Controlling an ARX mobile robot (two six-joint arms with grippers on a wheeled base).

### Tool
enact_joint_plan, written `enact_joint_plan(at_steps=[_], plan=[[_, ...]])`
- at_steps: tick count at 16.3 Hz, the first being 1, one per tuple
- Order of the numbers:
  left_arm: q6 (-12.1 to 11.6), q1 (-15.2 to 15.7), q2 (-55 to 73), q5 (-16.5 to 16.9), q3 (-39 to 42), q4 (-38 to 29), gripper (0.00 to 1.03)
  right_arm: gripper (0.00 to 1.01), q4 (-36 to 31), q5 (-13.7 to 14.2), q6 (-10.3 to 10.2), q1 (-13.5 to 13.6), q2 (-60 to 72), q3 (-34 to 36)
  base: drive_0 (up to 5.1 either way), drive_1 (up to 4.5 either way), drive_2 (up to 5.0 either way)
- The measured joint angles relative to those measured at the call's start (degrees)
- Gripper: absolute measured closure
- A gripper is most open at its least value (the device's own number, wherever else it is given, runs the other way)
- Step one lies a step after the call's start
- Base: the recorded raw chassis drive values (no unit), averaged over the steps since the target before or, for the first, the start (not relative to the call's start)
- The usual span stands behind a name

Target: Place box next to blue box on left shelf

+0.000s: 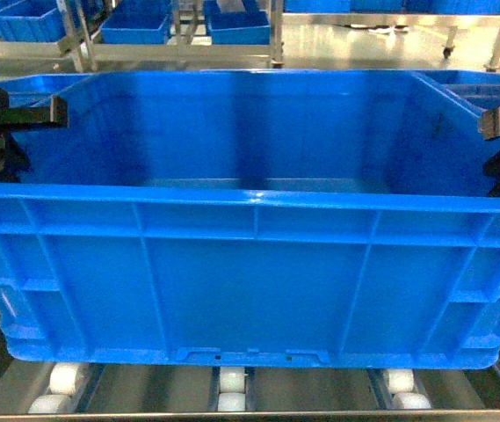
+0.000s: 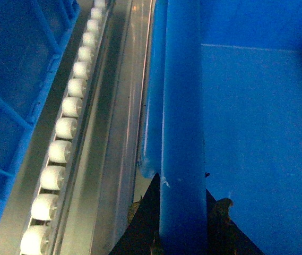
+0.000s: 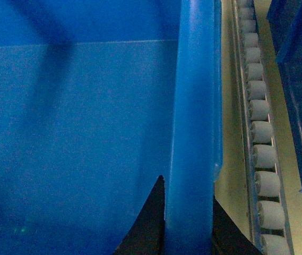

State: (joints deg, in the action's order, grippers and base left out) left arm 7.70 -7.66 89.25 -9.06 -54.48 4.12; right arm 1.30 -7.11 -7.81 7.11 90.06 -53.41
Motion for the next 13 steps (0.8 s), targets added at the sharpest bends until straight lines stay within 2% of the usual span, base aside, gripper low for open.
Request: enact_joint_plan(at_steps=[4, 7, 9, 11, 12, 13], plan=[[0.37, 1.44, 1.27, -0.02, 0.33, 0.61, 0.95, 0.94, -0.09, 0.24, 0.61, 1.22, 0.22, 0.0, 0.0, 0.0, 0.0], [-0.39, 2.82, 1.4, -0.11, 1.27, 0.17, 0.95, 0.94, -0.28, 0.48, 0.44, 2.89, 0.22, 0.31, 0.0, 0.0, 0.0], [-1.57, 3.96, 1.4, -0.09, 1.57, 0.31, 0.95, 0.94, 0.37, 0.81, -0.11, 4.33, 0.22, 0.68, 0.0, 0.0, 0.0], [-3.19, 4.13, 1.44, 0.09, 1.99, 0.94, 0.95, 0.94, 1.49, 1.29, -1.7, 4.59, 0.46, 1.75, 0.0, 0.0, 0.0], [-3.41, 4.13, 1.2, 0.48, 2.36, 0.5, 0.95, 0.87, 1.22, 0.63, -0.7, 4.57, 0.46, 1.75, 0.0, 0.0, 0.0], [-3.67, 3.8, 1.62, -0.96, 2.78, -0.96, 0.85, 0.71, 0.0, -1.16, 0.83, 4.44, 0.17, 1.4, 0.0, 0.0, 0.0]])
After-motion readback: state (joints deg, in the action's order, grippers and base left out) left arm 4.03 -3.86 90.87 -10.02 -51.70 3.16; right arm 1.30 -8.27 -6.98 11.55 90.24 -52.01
